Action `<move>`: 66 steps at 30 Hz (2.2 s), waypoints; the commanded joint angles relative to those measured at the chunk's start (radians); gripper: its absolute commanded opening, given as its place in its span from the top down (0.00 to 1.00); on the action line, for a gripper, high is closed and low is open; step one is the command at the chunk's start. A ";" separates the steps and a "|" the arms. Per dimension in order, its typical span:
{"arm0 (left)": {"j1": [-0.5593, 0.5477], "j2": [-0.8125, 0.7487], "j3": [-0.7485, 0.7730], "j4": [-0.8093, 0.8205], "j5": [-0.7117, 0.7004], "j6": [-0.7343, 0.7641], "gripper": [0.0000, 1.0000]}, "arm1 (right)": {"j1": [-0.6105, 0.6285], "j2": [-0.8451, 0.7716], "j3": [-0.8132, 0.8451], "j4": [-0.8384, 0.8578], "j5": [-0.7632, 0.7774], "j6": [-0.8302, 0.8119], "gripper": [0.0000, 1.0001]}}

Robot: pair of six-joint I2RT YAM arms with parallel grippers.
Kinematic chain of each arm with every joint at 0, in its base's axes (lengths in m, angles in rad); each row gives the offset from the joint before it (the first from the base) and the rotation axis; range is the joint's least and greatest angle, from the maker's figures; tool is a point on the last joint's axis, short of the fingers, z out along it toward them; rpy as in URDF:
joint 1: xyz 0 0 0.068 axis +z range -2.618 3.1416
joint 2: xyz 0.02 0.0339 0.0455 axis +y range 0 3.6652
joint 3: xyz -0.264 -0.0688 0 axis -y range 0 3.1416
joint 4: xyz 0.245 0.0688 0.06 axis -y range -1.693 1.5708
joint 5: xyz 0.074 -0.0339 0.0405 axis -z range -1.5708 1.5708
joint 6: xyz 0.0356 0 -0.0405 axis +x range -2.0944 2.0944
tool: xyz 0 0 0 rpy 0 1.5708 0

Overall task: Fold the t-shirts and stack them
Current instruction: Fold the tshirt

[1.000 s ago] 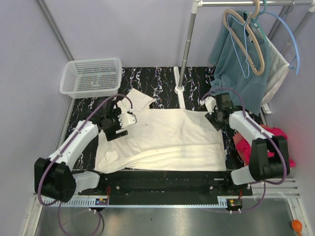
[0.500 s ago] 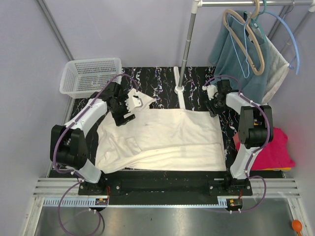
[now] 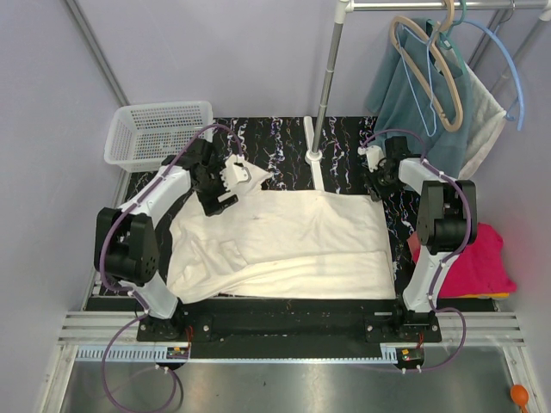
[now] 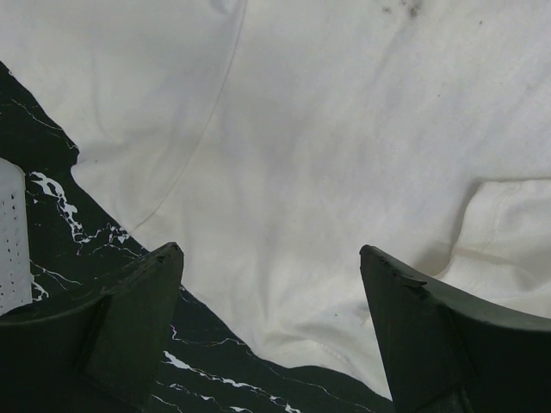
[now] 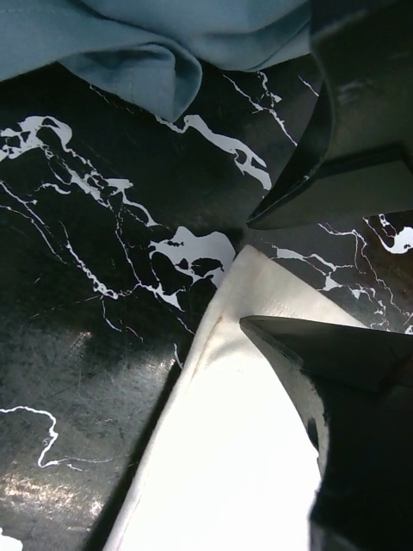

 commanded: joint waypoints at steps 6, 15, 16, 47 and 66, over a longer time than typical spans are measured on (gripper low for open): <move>0.008 0.077 0.113 0.018 -0.005 -0.011 0.12 | -0.002 0.032 0.028 0.003 -0.044 -0.023 0.50; 0.014 0.189 0.264 -0.008 -0.007 -0.006 0.14 | -0.002 0.029 0.008 0.003 -0.053 -0.021 0.83; 0.014 0.203 0.283 -0.013 -0.002 -0.008 0.14 | -0.002 0.029 0.004 0.001 -0.050 -0.021 0.87; -0.033 0.825 0.987 0.050 0.058 -0.103 0.01 | -0.003 -0.017 -0.111 0.006 -0.044 -0.004 1.00; -0.068 0.797 0.866 -0.157 0.029 0.096 0.02 | -0.002 -0.031 -0.162 0.049 -0.047 -0.001 1.00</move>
